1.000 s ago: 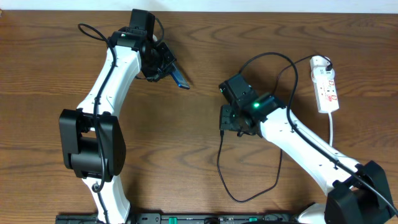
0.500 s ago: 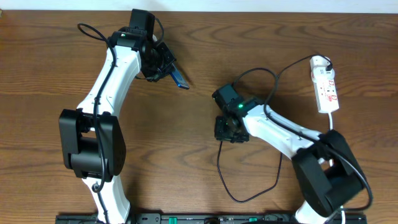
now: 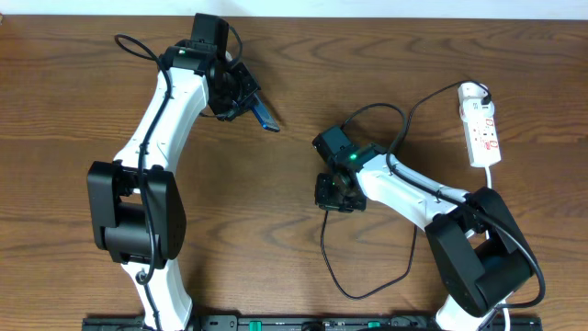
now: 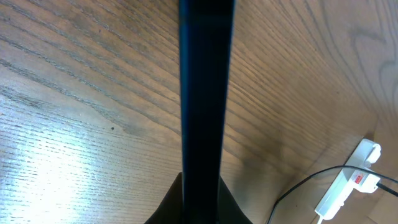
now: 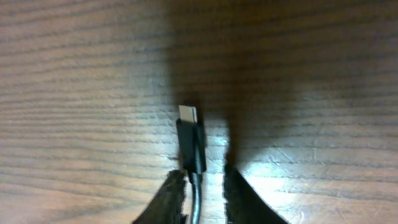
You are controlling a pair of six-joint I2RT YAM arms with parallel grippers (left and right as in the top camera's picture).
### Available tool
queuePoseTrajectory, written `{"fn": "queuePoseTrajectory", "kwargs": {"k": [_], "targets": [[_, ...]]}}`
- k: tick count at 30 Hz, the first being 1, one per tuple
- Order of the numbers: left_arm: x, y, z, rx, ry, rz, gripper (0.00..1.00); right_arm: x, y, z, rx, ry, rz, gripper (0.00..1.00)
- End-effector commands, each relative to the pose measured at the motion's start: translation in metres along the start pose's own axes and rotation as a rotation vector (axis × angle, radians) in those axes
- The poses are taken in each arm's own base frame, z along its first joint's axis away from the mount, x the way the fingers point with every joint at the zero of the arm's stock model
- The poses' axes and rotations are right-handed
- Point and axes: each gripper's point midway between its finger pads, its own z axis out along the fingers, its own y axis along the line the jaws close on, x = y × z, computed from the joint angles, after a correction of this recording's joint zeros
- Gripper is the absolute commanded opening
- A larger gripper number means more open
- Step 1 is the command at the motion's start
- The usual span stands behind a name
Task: Plug charger to phone and switch on socket
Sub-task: 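Lower the right gripper and grasp the black USB-C cable plug, then bring the cable plug up toward the phone's bottom port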
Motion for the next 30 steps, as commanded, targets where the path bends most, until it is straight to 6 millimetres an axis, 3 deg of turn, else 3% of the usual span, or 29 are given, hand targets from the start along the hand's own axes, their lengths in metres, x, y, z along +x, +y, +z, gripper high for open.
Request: {"fn": "queuePoseTrajectory", "kwargs": {"k": [1,7,13,30], "targets": [[-0.0016,-0.0067,-0.0138,0.020,-0.025,0.027,0.07,0.0033,-0.0013,0.0046,0.004,0.014,0.004,0.16],[-0.0016,-0.0067,-0.0138,0.020,-0.025,0.027,0.07,0.0030,-0.0012,0.0045,0.003,0.013,0.005,0.15],[-0.0016,-0.0067,-0.0138,0.020,-0.025,0.027,0.07,0.0043,-0.0015,0.0046,0.006,0.017,0.004,0.22],[-0.0016,-0.0066,-0.0138,0.020,-0.025,0.027,0.07,0.0050,-0.0009,0.0053,0.018,0.007,-0.007,0.12]]}}
